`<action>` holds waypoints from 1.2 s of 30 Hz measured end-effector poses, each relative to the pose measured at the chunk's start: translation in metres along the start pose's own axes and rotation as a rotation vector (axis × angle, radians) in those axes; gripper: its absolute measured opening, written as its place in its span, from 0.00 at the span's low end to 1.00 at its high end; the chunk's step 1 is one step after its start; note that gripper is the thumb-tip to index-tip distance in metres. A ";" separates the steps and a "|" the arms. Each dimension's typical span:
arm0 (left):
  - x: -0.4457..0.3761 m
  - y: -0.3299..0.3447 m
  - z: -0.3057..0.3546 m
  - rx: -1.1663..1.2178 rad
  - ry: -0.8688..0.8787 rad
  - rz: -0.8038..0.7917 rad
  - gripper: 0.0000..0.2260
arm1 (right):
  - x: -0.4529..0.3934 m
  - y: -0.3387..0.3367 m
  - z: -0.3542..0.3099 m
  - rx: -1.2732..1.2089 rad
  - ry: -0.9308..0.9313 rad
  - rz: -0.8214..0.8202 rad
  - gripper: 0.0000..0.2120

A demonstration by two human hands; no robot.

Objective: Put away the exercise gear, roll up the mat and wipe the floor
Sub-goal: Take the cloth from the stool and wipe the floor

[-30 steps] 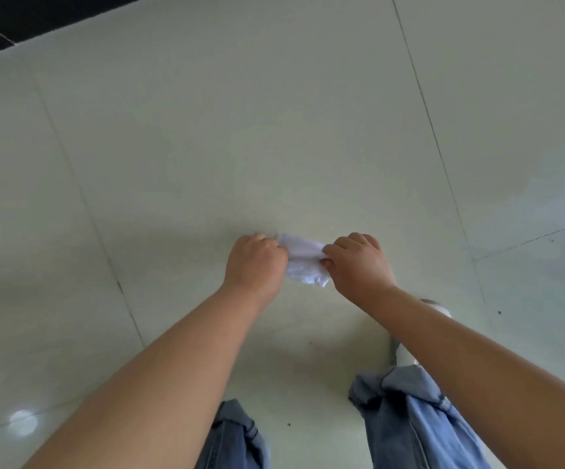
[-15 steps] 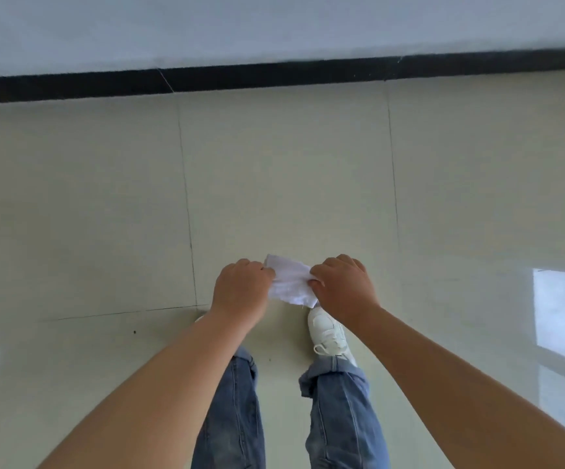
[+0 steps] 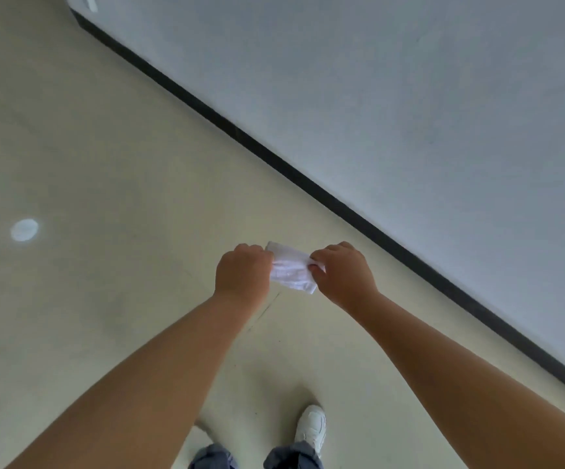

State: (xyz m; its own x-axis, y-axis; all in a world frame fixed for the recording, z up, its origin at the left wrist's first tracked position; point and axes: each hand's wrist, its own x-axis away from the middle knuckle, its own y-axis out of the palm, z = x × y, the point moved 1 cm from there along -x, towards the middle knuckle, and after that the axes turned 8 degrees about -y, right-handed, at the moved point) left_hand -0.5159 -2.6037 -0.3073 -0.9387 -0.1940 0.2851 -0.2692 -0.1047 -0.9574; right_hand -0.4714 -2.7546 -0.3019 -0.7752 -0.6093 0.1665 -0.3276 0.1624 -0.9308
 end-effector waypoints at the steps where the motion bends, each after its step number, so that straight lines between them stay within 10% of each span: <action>1: 0.008 -0.014 -0.026 0.011 -0.068 0.022 0.11 | -0.014 -0.009 -0.025 0.012 -0.050 0.003 0.14; 19: 0.223 -0.255 -0.471 0.030 -0.614 0.531 0.08 | -0.158 -0.132 -0.562 0.048 -0.761 0.092 0.20; 36: 0.039 -0.438 -0.757 0.005 -0.823 0.636 0.13 | -0.506 -0.231 -0.776 0.068 -1.039 0.254 0.13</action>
State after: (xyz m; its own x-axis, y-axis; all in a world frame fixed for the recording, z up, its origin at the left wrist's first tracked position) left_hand -0.5974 -1.8267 0.0887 -0.4695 -0.8200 -0.3275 0.2270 0.2464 -0.9422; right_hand -0.4223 -1.8819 0.0816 0.0334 -0.9312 -0.3630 -0.1657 0.3531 -0.9208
